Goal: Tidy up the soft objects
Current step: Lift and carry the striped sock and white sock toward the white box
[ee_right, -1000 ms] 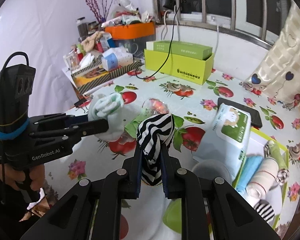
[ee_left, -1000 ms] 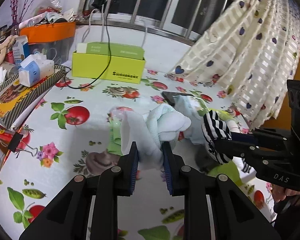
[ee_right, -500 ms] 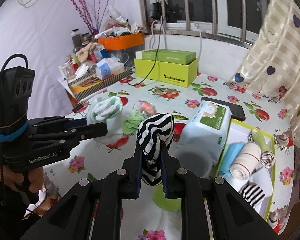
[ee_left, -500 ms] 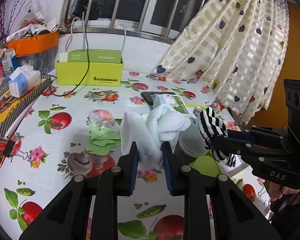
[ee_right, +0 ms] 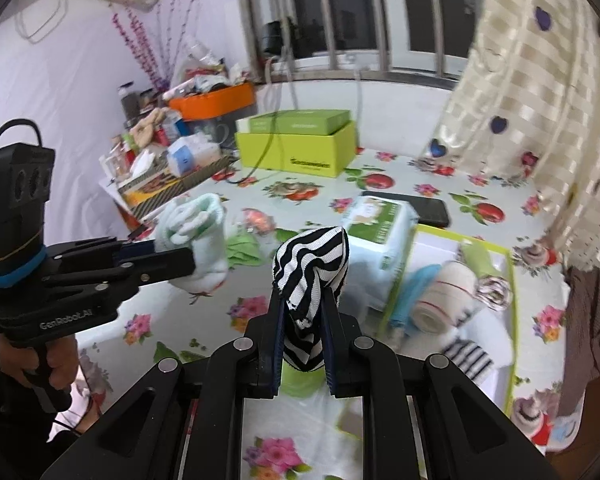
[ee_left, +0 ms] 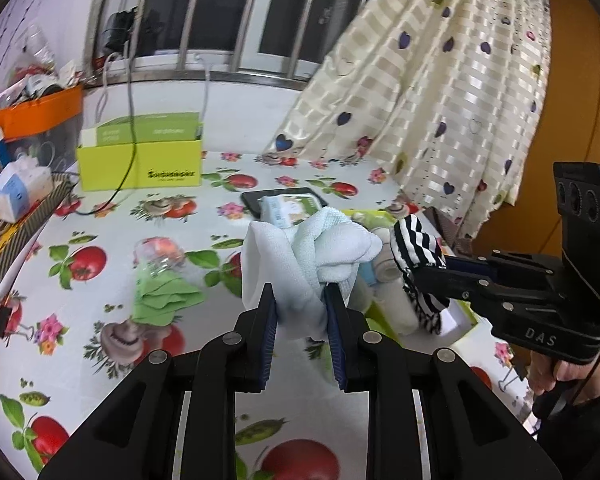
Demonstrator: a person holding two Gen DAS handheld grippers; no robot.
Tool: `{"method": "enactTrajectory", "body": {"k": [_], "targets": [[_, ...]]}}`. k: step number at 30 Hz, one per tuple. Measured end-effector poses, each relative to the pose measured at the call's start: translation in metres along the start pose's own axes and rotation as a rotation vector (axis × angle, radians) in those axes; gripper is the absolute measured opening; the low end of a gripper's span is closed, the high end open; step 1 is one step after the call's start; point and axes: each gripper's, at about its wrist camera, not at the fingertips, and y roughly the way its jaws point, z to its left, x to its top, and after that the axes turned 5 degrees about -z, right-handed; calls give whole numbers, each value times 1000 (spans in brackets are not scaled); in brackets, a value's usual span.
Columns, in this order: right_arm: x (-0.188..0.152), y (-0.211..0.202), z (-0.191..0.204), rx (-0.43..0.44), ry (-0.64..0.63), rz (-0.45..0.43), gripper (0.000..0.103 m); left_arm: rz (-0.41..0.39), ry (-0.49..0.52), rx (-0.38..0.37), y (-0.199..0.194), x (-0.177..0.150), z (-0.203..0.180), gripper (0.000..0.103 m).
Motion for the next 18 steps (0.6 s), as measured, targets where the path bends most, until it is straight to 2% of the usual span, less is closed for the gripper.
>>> {"method": "enactTrajectory", "body": {"k": [10,18], "targets": [[-13,-33,-55,-135,81,-11,15,-15,52,-65,6,12,-34,25],[-46,-30,-89,-229,130,93,15,1,77,-101,14,11,-51,25]]}}
